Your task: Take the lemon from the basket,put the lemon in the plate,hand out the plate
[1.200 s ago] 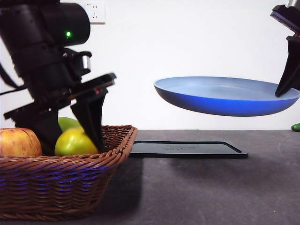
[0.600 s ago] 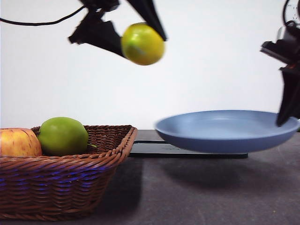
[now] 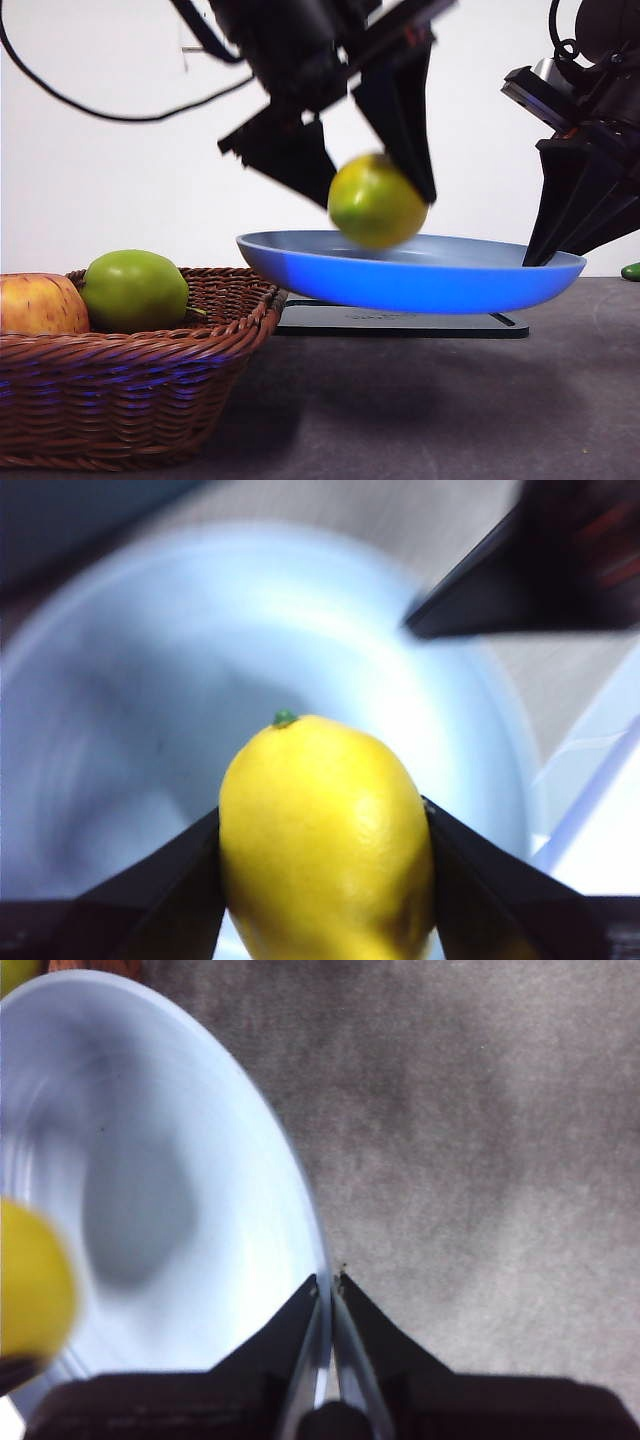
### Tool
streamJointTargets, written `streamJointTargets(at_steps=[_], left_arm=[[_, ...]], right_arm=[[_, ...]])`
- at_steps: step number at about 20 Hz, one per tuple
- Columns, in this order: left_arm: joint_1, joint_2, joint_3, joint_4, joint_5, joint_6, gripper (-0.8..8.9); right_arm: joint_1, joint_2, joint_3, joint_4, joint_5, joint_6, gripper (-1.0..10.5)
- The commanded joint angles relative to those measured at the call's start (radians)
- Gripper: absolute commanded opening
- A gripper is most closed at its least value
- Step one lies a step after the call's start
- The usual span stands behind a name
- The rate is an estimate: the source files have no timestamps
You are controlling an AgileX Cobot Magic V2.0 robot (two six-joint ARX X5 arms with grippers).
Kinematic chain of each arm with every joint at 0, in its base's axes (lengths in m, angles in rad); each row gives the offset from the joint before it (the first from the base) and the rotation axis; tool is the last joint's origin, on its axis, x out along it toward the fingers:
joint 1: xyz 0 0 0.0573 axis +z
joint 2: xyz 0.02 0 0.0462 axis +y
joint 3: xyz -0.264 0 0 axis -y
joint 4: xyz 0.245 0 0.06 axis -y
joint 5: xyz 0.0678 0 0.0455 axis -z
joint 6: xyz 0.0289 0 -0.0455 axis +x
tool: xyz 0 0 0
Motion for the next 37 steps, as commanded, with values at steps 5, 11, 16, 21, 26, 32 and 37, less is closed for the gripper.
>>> streamJointTargets(at_steps=[5, 11, 16, 21, 26, 32, 37], left_arm=[[-0.011, 0.026, 0.013, 0.005, -0.001, 0.039, 3.47], [-0.016, 0.026, 0.014, 0.009, 0.002, 0.064, 3.76], [-0.008, -0.019, 0.093, -0.086, 0.0, 0.082, 3.76], [-0.008, -0.077, 0.211, -0.23, -0.001, 0.119, 3.75], [-0.009, -0.118, 0.278, -0.322, -0.001, 0.139, 3.75], [-0.009, -0.128, 0.282, -0.355, 0.0, 0.14, 3.75], [-0.009, -0.127, 0.282, -0.35, -0.001, 0.14, 3.75]], right_arm=[[0.003, 0.01, 0.016, 0.009, -0.046, 0.01, 0.0], [0.003, 0.009, 0.016, 0.009, -0.042, 0.029, 0.0], [0.0, 0.01, 0.021, 0.014, 0.045, 0.057, 0.0], [-0.04, 0.024, 0.133, 0.008, 0.042, 0.07, 0.0], [-0.093, 0.171, 0.348, -0.063, 0.04, 0.066, 0.0], [-0.131, 0.461, 0.605, -0.071, 0.04, 0.07, 0.0], [-0.148, 0.692, 0.785, -0.069, 0.039, 0.084, 0.0]])
